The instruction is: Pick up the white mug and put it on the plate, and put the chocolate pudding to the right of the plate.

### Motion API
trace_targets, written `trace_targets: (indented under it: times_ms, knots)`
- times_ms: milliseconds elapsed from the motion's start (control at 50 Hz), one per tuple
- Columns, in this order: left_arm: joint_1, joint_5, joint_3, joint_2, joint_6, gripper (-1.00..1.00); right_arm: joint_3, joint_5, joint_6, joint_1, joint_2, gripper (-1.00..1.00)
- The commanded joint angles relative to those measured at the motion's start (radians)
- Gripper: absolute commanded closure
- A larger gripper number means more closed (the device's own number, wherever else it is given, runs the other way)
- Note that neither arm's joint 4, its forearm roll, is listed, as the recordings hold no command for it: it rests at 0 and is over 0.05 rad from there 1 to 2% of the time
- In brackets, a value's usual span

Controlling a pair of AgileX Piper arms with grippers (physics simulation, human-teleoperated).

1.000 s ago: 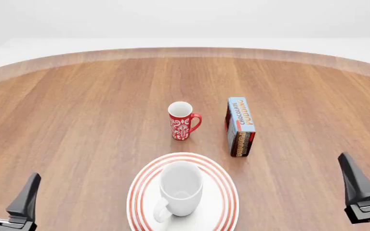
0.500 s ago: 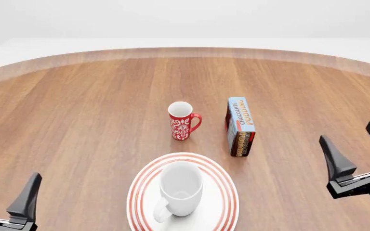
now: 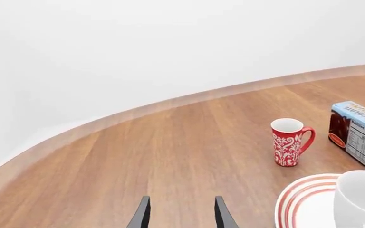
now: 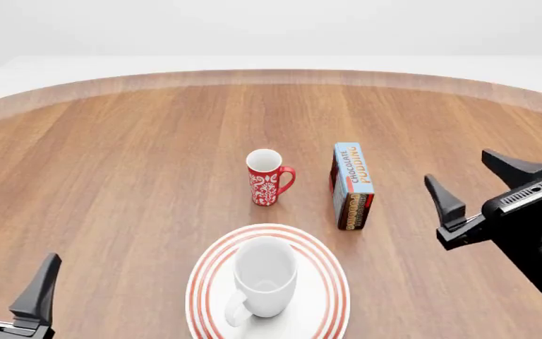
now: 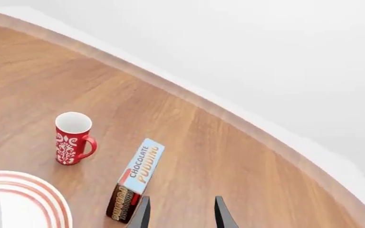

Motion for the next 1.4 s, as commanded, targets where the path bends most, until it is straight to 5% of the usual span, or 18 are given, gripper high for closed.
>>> trace_targets:
  times_ms: [20, 380, 540, 1200, 1400]
  knots:
    - [-0.001, 0.0, 0.0, 0.0, -0.004, -1.0, -0.062, -0.023, -0.012, 0.013, 0.134, -1.0]
    - [-0.006, -0.001, 0.0, 0.0, -0.013, -1.0, -0.2, 0.053, 0.075, 0.012, 0.3, -1.0]
    - [-0.007, 0.001, 0.0, 0.0, -0.017, -1.0, -0.306, 0.126, 0.16, 0.02, 0.424, -1.0]
    - [-0.007, 0.0, 0.0, 0.0, -0.04, -1.0, -0.474, 0.225, 0.23, 0.026, 0.587, -1.0]
    - [-0.007, -0.001, 0.0, 0.0, -0.043, -1.0, -0.528, 0.27, 0.293, 0.028, 0.639, -1.0]
